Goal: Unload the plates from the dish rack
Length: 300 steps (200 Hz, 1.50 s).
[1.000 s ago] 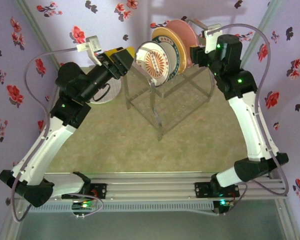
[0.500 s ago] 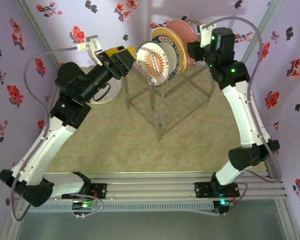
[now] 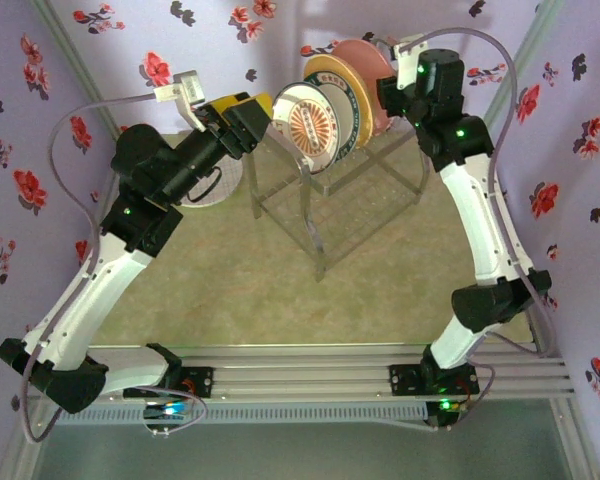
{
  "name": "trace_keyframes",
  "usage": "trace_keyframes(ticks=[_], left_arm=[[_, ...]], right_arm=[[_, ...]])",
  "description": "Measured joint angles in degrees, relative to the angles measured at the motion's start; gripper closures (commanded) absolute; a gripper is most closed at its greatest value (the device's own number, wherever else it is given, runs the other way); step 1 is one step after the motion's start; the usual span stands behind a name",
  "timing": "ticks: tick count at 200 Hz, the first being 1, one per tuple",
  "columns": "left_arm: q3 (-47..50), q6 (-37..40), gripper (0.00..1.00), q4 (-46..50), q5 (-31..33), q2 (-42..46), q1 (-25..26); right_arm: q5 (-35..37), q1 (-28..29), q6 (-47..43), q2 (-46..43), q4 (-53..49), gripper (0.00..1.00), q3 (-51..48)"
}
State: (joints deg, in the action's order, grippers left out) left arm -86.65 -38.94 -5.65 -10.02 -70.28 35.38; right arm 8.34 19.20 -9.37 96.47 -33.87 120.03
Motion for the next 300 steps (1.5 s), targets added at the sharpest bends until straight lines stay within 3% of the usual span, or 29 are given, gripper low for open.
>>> trace_keyframes(ticks=[73,130,164,300], left_arm=[[0.0,0.0,0.2,-0.7,0.0,0.0,0.0],[0.0,0.0,0.2,-1.2,0.5,0.0,0.0],[0.0,-0.1,0.2,-1.3,0.7,0.0,0.0],[0.0,-0.1,0.2,-2.5,1.0,0.0,0.0]], right_arm=[[13.0,6.3,-7.1,2.0,-0.7,0.74,3.0],[19.1,7.3,-9.7,2.8,-0.7,0.86,3.8],[21.4,7.7,-10.8,3.4,-0.7,1.0,4.5],[32.4,13.1,-22.3,4.1,5.1,1.0,7.2]])
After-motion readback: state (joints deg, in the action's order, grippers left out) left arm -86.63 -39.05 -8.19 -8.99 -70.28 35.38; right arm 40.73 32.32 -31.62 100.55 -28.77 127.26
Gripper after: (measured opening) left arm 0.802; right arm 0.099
